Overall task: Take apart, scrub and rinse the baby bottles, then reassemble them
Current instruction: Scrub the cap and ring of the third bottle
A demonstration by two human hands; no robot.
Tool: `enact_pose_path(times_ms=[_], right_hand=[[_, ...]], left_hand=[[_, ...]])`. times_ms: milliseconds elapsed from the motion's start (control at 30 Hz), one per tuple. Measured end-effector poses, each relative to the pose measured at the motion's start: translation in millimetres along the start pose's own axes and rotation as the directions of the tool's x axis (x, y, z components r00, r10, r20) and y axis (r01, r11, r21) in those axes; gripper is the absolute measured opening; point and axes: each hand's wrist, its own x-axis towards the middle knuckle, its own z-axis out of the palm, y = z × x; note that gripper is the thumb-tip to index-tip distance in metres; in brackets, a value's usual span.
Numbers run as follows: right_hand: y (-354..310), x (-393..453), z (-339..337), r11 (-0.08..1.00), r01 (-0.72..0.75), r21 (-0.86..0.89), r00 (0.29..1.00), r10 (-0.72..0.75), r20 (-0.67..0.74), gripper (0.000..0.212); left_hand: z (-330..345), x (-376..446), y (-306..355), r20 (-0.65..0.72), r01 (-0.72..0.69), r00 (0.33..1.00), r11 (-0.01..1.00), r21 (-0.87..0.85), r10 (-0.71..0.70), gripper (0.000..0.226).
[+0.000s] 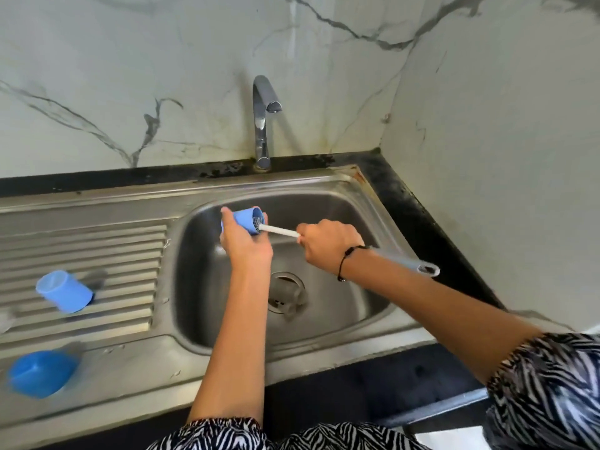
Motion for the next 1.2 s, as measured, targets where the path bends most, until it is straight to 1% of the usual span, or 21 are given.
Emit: enact_pose_path(times_ms=[67,100,167,233,300,333,367,433,500,533,567,633,700,733,800,867,933,1000,1067,1133,1200], right_hand=[[-5,2,11,1.000,-0.008,-0.008,0.997,0.007,-0.074,0.022],[-8,2,14,0.999,-0.019,0.045,0.995,0.023,-0.095,0.022],[-12,1,15,0.966,-0.007,0.259,0.995,0.032,-0.091,0.023],[-14,0,14,0.887,0.099,0.451,0.995,-0.074,-0.071,0.024],[-14,-4,17,0.845,0.149,0.514,0.988,-0.152,-0.038,0.023],[-13,-6,19,0.852,0.131,0.507,0.989,-0.146,-0.010,0.023],[-12,-6,21,0.881,0.098,0.463,0.992,-0.122,0.021,0.022],[-10,-5,24,0.966,0.045,0.254,0.997,-0.061,0.053,0.021],[-8,0,25,0.998,0.010,0.069,1.000,-0.010,0.009,0.026],[-7,3,27,1.000,-0.010,0.028,1.000,0.011,-0.025,0.028],[-9,6,29,0.999,-0.033,0.018,0.998,0.033,-0.048,0.028],[-12,10,30,0.994,-0.078,0.082,0.995,0.082,-0.058,0.027],[-13,9,26,0.976,-0.090,0.197,0.994,0.100,-0.045,0.027],[-13,6,24,0.968,-0.071,0.242,0.996,0.083,-0.041,0.029],[-12,-3,23,0.963,-0.005,0.271,1.000,0.010,-0.017,0.032],[-14,-12,26,0.968,0.027,0.249,0.999,-0.037,0.036,0.035],[-14,-12,30,0.984,0.024,0.176,0.997,-0.037,0.073,0.035],[-11,-4,31,0.998,0.017,0.069,0.997,-0.022,0.075,0.034],[-5,3,33,1.000,-0.001,-0.003,0.998,0.002,0.061,0.036],[-2,9,36,0.999,-0.035,-0.038,0.998,0.037,0.053,0.035],[-4,12,37,0.996,-0.084,0.023,0.995,0.083,0.050,0.034]], left_hand=[[3,3,1,0.004,-0.006,1.000,0.999,-0.054,0.006,0.011],[4,4,4,0.034,-0.017,0.999,0.998,-0.063,0.019,0.011],[5,2,8,0.098,-0.037,0.994,0.998,-0.056,0.043,0.010],[-1,-2,13,0.149,-0.039,0.988,0.997,-0.066,0.049,0.021],[-6,-3,16,0.200,0.006,0.980,0.992,-0.122,0.019,0.028],[-7,-2,17,0.220,0.037,0.975,0.987,-0.154,-0.002,0.025],[-8,1,17,0.211,0.061,0.977,0.984,-0.165,-0.025,0.018],[-8,6,10,0.126,0.072,0.990,0.991,-0.110,-0.058,0.012],[-7,7,-2,0.071,0.036,0.997,0.999,0.019,-0.037,0.022],[-6,8,-7,0.057,0.015,0.998,0.997,0.074,-0.019,0.028],[-4,8,-9,0.048,0.004,0.999,0.996,0.086,-0.008,0.032],[-1,9,-9,0.071,-0.011,0.997,0.998,0.068,0.006,0.035],[-1,9,-3,0.140,-0.033,0.990,0.996,0.087,0.021,0.026],[-3,8,2,0.163,-0.047,0.986,0.995,0.087,0.032,0.020],[-9,8,12,0.181,-0.043,0.983,0.999,0.027,0.038,0.008],[-13,9,19,0.201,0.045,0.979,0.997,-0.061,-0.031,0.006],[-16,11,20,0.141,0.133,0.983,0.987,-0.088,-0.120,0.008],[-19,14,12,0.011,0.160,0.987,0.985,-0.069,-0.159,0.016],[-18,12,4,-0.079,0.157,0.984,0.987,-0.031,-0.159,0.017],[-17,11,-2,-0.121,0.141,0.983,0.990,-0.008,-0.141,0.017],[-14,11,-3,-0.084,0.113,0.990,0.993,0.019,-0.111,0.009]])
